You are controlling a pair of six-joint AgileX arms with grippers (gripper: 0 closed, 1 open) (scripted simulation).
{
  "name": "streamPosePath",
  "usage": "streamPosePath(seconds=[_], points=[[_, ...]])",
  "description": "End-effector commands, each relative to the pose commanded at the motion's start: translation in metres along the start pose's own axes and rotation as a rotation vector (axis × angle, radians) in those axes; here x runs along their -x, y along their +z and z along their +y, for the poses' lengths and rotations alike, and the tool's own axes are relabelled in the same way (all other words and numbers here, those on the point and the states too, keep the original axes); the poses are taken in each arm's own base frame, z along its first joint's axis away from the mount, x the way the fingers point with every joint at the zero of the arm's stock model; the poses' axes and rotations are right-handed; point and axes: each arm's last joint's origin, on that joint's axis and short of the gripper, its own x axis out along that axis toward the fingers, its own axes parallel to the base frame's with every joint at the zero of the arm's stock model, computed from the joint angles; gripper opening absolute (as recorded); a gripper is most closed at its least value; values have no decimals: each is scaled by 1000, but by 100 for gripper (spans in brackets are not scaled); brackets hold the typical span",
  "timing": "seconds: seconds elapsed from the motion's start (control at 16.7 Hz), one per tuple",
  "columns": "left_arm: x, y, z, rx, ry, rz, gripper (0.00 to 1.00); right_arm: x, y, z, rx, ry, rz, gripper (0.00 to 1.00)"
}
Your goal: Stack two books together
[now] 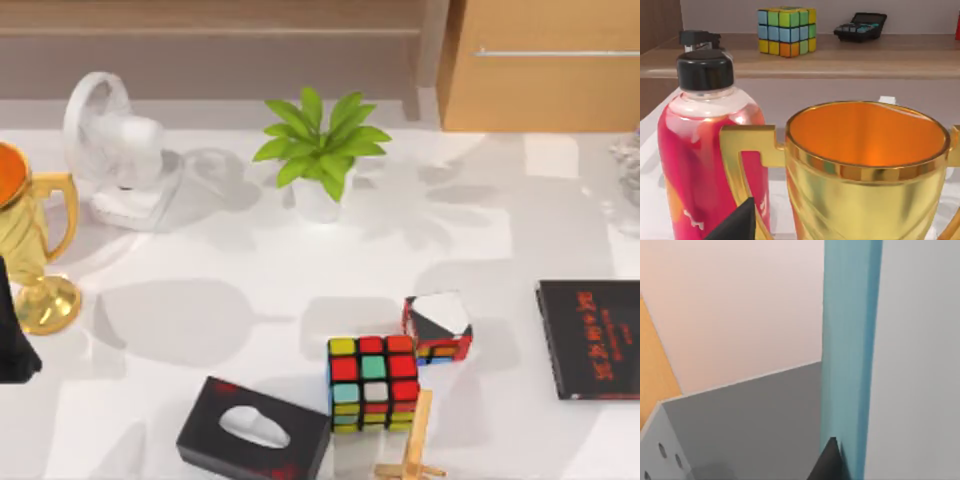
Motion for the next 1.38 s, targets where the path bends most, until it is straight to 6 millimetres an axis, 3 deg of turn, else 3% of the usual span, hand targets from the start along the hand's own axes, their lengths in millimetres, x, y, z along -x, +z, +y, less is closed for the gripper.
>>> streamPosePath(seconds=[0.18, 0.36, 0.72, 1.08, 1.26, 1.38], points=[[0, 0, 0, 0, 0, 0, 100, 41, 0, 31, -223, -62, 19, 0], [0, 0, 0, 0, 0, 0, 100, 89, -17, 66, -475, -115, 61, 0], [0, 0, 0, 0, 0, 0, 100, 191, -96, 119, -943, -206, 220, 0], [0, 0, 0, 0, 0, 0, 100, 271, -184, 125, -1212, -333, 381, 0], [0, 0, 0, 0, 0, 0, 100, 291, -209, 120, -1263, -378, 421, 0], [0, 0, 0, 0, 0, 0, 100, 295, -214, 119, -1272, -387, 429, 0]])
